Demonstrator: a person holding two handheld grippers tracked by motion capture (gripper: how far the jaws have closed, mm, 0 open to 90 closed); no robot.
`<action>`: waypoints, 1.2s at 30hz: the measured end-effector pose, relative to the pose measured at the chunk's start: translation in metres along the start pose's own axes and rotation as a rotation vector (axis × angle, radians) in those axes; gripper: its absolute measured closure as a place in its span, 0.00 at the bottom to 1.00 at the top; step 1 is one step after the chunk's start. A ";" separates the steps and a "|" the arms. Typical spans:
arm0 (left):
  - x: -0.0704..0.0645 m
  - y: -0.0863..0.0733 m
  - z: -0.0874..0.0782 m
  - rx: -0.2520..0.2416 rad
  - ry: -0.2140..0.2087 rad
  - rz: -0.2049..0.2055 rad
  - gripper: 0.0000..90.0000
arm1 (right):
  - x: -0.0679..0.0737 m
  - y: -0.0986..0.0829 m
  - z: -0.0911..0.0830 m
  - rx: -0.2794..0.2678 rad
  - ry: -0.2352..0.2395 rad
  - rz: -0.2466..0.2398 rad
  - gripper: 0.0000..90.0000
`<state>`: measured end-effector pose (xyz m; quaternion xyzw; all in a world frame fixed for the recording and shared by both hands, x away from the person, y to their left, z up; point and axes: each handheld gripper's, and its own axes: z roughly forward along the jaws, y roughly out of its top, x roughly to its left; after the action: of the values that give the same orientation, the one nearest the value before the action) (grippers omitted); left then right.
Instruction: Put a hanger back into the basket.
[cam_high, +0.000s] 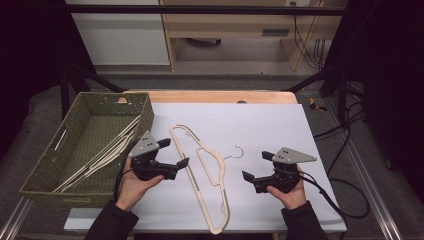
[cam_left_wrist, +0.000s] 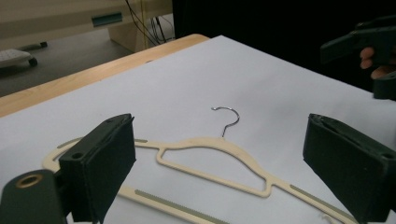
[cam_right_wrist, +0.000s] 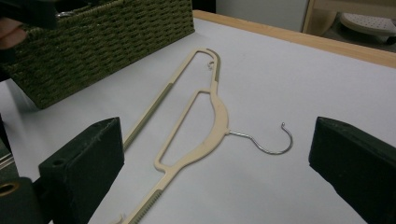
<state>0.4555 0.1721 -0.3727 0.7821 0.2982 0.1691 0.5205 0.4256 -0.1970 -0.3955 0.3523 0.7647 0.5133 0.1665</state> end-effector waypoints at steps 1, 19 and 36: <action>0.000 0.000 0.008 0.017 0.001 0.009 0.10 | 0.000 0.000 -0.001 -0.008 -0.002 0.002 0.04; -0.003 -0.002 0.103 0.190 -0.013 0.040 0.13 | -0.013 0.002 -0.017 -0.050 -0.041 0.021 0.05; -0.015 -0.007 0.164 0.296 -0.013 0.104 0.27 | -0.015 0.003 -0.019 -0.063 -0.042 0.020 0.05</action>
<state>0.5362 0.0471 -0.4442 0.8658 0.2755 0.1448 0.3919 0.4252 -0.2194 -0.3864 0.3652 0.7407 0.5315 0.1882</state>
